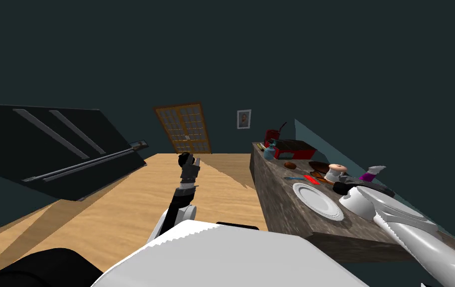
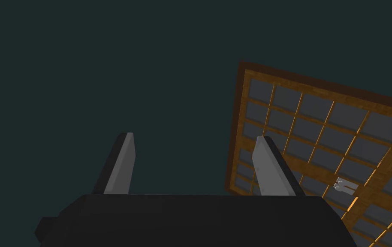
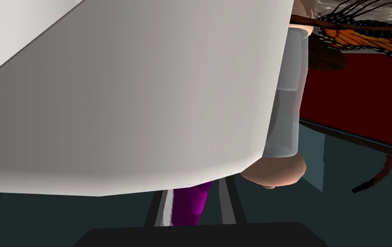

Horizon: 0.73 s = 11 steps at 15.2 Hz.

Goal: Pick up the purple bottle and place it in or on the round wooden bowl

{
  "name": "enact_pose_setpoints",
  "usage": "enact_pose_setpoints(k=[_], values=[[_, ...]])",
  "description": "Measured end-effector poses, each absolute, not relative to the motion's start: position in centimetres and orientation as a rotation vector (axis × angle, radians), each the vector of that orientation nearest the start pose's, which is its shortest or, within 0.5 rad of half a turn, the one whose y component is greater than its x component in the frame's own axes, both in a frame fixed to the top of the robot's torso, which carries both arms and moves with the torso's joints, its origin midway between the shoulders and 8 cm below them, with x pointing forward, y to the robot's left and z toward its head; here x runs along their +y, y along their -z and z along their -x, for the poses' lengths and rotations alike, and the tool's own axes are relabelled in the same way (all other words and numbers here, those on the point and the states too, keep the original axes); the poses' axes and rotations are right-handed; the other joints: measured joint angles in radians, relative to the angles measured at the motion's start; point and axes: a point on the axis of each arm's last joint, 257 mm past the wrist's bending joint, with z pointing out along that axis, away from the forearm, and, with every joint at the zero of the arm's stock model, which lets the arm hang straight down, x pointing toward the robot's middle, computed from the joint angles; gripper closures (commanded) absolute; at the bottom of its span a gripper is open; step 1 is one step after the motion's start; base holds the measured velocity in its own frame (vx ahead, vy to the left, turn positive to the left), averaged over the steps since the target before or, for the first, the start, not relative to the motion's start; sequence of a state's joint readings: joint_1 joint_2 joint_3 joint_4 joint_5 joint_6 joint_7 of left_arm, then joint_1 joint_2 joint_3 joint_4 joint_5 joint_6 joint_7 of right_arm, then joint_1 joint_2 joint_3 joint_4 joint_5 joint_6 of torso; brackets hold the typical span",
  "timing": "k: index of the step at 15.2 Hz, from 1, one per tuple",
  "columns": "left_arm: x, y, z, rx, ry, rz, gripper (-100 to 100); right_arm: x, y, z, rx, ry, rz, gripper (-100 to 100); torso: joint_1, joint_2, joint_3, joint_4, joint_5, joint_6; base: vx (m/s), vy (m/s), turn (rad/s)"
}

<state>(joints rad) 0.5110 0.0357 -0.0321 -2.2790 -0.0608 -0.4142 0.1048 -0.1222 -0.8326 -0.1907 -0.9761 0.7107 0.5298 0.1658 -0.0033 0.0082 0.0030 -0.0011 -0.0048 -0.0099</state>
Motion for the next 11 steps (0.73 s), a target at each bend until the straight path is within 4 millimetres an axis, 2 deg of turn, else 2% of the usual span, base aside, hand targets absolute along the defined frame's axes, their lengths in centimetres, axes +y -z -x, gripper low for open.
enact_pose_setpoints(k=[2, 5, 9, 11], values=[[26.3, -0.2, -36.0, 0.717, 1.363, 0.723, 0, -78.6, 19.9, -40.5, 1.675, 0.888, -0.73, 100, -0.002, -0.001, 0.0, 0.0, 0.0, -0.002, -0.258, -0.077, 0.286], [26.3, -0.2, -36.0, 0.717, 1.363, 0.723, 0, -78.1, 18.1, -43.1, 1.677, 0.871, -0.669, 100, -0.006, -0.001, 0.0, 0.001, 0.001, -0.007, -0.238, -0.148, 0.352], [26.3, -0.2, -36.0, 0.717, 1.362, 0.723, 0, -77.9, 16.7, -44.7, 1.674, 0.869, -0.63, 100, -0.005, -0.012, -0.006, -0.001, 0.0, -0.003, -0.089, -0.091, 0.13], [26.3, -0.2, -36.0, 0.717, 1.363, 0.723, 0, -78.1, 16.1, -45.4, 1.672, 0.869, -0.621, 100, -0.006, -0.013, -0.007, -0.001, 0.0, -0.007, -0.167, -0.156, 0.354]])
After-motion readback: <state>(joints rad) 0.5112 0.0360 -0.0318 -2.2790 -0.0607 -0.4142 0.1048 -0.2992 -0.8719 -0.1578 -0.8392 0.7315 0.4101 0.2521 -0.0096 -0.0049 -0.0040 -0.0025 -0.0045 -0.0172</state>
